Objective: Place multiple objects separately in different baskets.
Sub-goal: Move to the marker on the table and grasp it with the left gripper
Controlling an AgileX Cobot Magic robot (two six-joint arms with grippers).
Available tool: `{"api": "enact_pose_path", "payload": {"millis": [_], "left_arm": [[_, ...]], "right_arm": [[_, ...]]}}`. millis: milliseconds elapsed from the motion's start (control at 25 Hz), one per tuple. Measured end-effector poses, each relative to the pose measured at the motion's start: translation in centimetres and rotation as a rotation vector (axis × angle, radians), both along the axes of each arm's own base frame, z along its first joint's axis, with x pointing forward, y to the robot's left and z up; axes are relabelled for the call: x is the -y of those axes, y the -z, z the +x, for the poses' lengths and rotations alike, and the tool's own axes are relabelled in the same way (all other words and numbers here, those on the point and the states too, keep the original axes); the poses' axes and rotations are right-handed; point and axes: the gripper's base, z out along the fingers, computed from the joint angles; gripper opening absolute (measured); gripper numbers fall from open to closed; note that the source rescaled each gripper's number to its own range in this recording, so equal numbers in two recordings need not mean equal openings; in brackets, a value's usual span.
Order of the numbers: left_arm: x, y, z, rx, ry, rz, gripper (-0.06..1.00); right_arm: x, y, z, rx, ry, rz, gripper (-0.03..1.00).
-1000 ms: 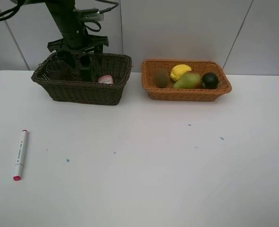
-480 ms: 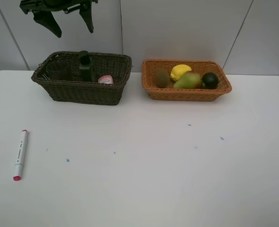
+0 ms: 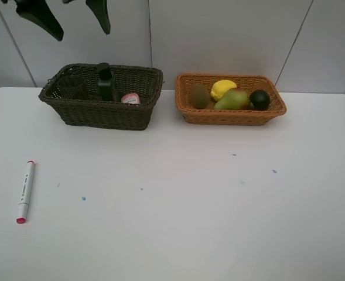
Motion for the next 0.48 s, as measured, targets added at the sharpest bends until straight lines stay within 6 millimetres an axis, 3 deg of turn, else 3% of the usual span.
{"api": "enact_pose_path", "payload": {"millis": [480], "left_arm": [[-4.5, 4.7, -9.8, -0.183, -0.079, 0.109, 1.0]], "right_arm": [[0.0, 0.0, 0.0, 0.0, 0.0, 0.0, 1.0]]}}
